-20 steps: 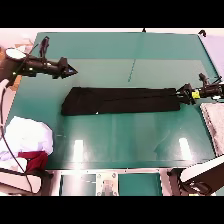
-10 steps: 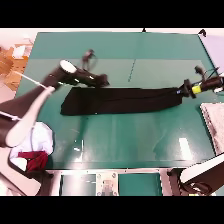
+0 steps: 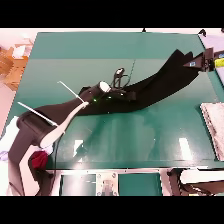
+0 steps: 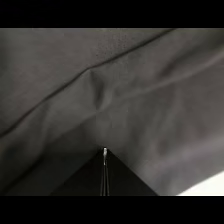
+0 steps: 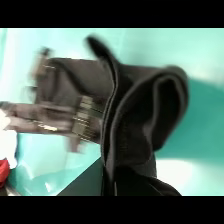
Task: Fold the shirts.
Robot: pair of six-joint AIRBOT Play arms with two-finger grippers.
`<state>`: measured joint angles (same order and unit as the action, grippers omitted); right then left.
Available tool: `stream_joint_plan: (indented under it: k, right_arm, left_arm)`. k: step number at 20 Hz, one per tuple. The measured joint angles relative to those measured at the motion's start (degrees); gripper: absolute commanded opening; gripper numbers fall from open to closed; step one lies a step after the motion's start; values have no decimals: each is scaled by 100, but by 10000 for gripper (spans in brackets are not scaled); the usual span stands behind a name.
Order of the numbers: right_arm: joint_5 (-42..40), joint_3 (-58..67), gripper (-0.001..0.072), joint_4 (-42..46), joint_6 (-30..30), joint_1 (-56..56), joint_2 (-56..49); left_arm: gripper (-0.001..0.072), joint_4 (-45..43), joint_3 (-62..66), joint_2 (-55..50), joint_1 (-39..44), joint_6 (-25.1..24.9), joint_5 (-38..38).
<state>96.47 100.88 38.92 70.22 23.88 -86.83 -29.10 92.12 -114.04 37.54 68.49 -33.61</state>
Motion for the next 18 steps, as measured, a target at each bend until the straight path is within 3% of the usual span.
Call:
stream_joint_plan:
  k: [6, 8, 11, 15, 18]
  right_arm:
    - [42, 20, 18, -144, 157, -262, 343]
    - [42, 20, 19, -179, 245, -278, 376]
    - [24, 20, 18, -365, 385, -345, 393]
    - [-302, -44, 19, -579, 570, -909, 402]
    - [-997, -334, 19, -610, 662, -1867, 365]
  left_arm:
    - [28, 249, 463, -299, 72, 4, -125]
    - [27, 210, 647, -326, -125, -39, -610]
    - [25, -44, 1211, -328, -688, -4, -1987]
    - [27, -1578, 2100, 31, -1648, 555, -3740]
    - [27, -2979, 2385, 522, -2306, 688, -4776]
